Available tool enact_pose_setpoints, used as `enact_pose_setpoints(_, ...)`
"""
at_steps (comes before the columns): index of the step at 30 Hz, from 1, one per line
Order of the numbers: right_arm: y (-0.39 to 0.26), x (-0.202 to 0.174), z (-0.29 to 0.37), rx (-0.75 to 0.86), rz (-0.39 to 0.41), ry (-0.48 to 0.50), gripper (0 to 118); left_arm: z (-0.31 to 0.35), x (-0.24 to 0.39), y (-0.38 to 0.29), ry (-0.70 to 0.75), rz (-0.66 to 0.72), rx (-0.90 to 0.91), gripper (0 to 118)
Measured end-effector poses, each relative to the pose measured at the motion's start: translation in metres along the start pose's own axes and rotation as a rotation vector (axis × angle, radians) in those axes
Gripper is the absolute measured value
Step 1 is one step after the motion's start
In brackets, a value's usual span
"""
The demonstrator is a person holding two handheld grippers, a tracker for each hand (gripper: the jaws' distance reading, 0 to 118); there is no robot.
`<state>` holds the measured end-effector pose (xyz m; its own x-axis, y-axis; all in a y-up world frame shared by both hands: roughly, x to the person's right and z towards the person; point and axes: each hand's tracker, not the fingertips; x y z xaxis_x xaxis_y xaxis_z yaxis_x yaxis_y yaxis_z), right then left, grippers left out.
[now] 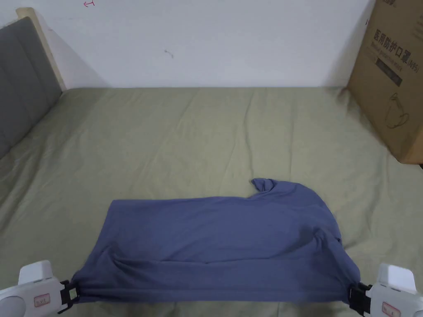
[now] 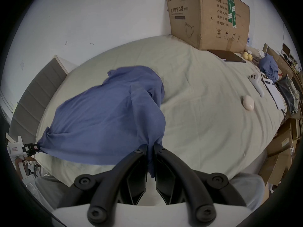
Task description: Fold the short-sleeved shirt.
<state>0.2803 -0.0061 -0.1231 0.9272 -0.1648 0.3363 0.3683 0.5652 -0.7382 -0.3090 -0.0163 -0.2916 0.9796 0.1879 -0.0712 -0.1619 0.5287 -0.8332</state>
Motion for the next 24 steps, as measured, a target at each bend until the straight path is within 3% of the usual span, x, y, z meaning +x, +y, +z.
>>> enact_pose_setpoints(4,-0.018,0.008,-0.027,-0.07,-0.025,-0.02,5,-0.012,-0.003,-0.015,0.015,0.014,-0.061,1)
enact_pose_setpoints(12,-0.024,0.004,-0.043,-0.097,0.015,-0.072,6,-0.036,0.007,-0.022,0.095,-0.062,-0.098,3)
enact_pose_setpoints(14,-0.018,-0.001,-0.029,-0.059,0.021,-0.059,17,-0.02,0.024,-0.028,0.09,-0.077,-0.101,20)
enact_pose_setpoints(16,-0.006,-0.006,-0.012,0.007,0.043,-0.052,60,-0.007,0.03,-0.021,0.089,-0.079,-0.096,65)
enact_pose_setpoints(18,0.011,-0.013,0.009,0.085,0.073,-0.034,88,0.012,0.036,-0.013,0.041,-0.08,-0.03,101)
enact_pose_setpoints(24,0.064,-0.06,0.093,0.381,0.152,0.023,88,0.076,0.065,0.025,-0.011,-0.165,0.278,104)
